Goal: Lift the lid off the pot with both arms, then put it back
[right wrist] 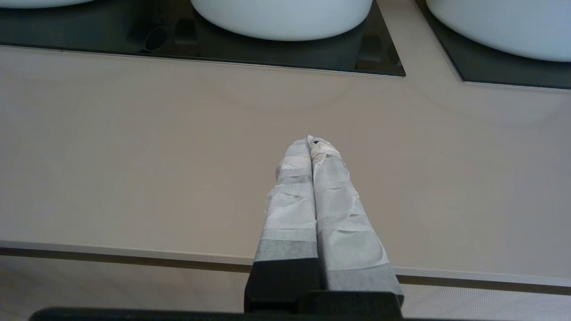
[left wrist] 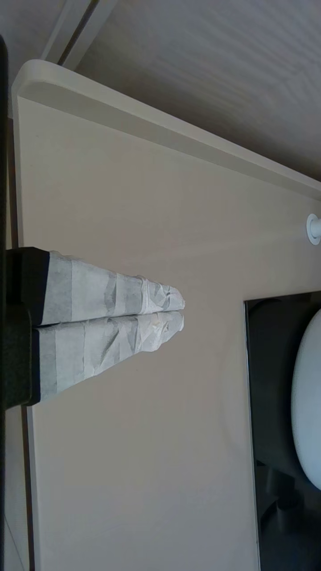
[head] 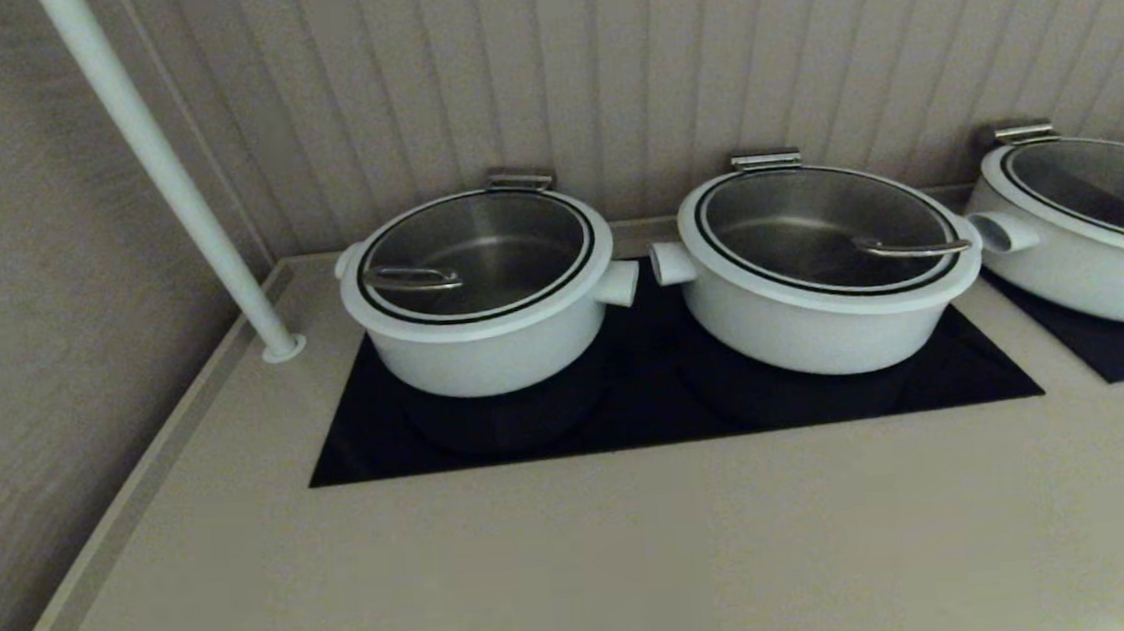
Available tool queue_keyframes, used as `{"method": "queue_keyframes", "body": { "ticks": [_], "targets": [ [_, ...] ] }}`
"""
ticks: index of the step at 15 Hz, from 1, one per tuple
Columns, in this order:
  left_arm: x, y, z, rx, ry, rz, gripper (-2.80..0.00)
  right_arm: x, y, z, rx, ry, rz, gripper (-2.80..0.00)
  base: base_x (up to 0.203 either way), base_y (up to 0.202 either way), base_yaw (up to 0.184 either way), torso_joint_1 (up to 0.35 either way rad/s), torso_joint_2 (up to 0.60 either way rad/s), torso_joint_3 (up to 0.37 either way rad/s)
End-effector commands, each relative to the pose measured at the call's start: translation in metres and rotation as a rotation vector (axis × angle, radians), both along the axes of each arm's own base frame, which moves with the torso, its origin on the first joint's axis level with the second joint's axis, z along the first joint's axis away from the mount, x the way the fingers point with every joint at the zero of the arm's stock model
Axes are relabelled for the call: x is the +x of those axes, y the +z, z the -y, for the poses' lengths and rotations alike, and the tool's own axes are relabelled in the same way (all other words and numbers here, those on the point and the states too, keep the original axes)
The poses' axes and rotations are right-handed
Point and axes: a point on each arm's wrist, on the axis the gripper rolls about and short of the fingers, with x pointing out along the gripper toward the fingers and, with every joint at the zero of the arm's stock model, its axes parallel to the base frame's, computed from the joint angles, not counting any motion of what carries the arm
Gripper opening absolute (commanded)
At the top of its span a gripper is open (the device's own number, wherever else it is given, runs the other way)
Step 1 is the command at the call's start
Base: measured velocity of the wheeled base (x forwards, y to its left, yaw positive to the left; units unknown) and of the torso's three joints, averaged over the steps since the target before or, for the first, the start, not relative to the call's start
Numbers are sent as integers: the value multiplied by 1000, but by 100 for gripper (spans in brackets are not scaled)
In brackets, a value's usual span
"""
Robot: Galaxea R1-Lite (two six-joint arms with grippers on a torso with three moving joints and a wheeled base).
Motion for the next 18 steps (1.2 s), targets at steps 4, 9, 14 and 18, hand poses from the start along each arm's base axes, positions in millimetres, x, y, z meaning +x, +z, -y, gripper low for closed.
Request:
{"method": "queue_keyframes", "body": {
  "ticks": [4, 9, 14, 18],
  "targets": [
    [0, 0, 0, -1, -1, 0, -280, 0, 0, 0, -1, 1, -2, -280, 0, 0, 0, 0, 0, 0],
    [0, 0, 0, -1, 0, 0, -280, 0, 0, 0, -1, 3, 0, -280, 0, 0, 0, 0, 0, 0],
    [0, 0, 0, 1, 0, 0, -280, 0, 0, 0, 1, 1, 0, -280, 0, 0, 0, 0, 0, 0],
    [0, 0, 0, -1, -1, 0, -280, 0, 0, 0, 39, -17, 0, -280, 0, 0, 0, 0, 0, 0]
  ]
}}
